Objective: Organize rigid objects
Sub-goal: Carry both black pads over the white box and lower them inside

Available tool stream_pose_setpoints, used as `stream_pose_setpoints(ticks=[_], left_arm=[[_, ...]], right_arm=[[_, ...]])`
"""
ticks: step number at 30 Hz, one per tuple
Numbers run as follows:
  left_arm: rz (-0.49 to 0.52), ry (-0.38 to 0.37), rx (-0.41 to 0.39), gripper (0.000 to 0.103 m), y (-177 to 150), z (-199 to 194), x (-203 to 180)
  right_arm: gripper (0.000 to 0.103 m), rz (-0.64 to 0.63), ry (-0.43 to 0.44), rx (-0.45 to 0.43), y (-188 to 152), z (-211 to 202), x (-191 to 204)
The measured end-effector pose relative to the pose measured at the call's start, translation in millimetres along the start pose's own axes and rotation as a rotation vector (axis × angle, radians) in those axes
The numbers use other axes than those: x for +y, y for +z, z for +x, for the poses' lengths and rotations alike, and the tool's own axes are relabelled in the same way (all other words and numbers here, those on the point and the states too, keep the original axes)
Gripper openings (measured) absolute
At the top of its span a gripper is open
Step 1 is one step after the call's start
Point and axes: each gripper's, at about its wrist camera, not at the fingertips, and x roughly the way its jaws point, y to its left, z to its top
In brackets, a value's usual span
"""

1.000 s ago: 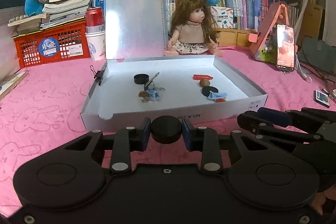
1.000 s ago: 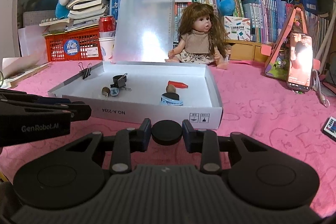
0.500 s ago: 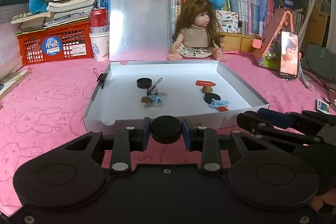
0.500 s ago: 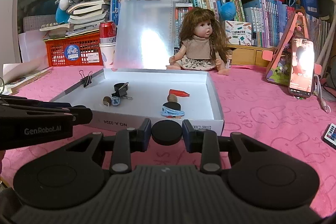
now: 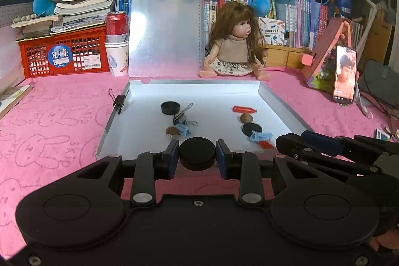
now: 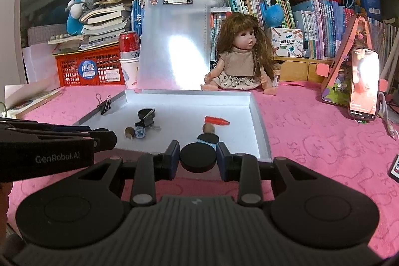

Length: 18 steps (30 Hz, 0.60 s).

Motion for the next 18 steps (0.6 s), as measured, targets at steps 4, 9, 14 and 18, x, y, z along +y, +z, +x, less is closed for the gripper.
stream_pose_setpoints(ticks=[4,9,14,18], left_arm=[[-0.001,0.009,-0.007,0.031,10.0,6.6,3.7],[-0.029,0.01,-0.001,0.031,23.5,19.0,12.4],[-0.036,0.017,0.01,0.031,36.6,35.1,18.1],[-0.041,0.032,0.024,0.031,44.6,51.1,21.1]], right_arm=[[0.037,0.024,0.002,0.0,9.6,7.9,-3.8],[0.037,0.056,0.003,0.019,18.7,20.8,-9.6],[0.037,0.06,0.001,0.031,27.3,33.0,-12.2],[0.037,0.072,-0.001,0.041,35.9,44.3,-15.1]])
